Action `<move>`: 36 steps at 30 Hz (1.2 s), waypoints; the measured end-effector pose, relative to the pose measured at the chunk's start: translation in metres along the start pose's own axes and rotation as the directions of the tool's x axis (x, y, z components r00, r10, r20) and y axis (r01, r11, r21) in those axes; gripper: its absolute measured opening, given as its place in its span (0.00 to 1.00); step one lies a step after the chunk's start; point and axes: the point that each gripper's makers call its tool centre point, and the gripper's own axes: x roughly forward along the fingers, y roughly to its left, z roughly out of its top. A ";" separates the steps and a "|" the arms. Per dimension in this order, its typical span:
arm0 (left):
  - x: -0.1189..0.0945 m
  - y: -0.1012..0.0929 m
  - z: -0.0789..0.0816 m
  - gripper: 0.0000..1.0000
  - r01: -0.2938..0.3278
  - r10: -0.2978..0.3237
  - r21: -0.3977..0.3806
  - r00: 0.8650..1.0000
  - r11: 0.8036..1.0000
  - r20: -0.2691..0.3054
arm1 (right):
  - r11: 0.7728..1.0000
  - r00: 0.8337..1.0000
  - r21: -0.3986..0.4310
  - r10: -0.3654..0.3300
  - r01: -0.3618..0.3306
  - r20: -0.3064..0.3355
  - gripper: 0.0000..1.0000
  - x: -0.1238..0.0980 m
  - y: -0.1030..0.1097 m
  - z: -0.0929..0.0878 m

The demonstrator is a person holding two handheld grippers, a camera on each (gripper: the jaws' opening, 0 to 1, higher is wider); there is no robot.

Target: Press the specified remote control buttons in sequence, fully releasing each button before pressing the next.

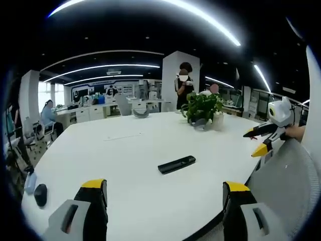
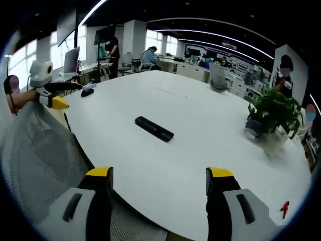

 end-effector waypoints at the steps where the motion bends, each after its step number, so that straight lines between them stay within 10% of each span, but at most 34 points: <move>1: 0.000 0.000 0.000 1.00 0.000 0.000 -0.001 1.000 1.000 0.000 | 1.000 1.000 -0.001 0.000 0.000 0.000 0.78 0.000 0.000 0.000; 36: 0.002 -0.001 -0.006 1.00 0.009 -0.009 0.001 1.000 1.000 -0.025 | 1.000 1.000 0.009 -0.006 0.006 0.009 0.77 -0.001 -0.002 0.000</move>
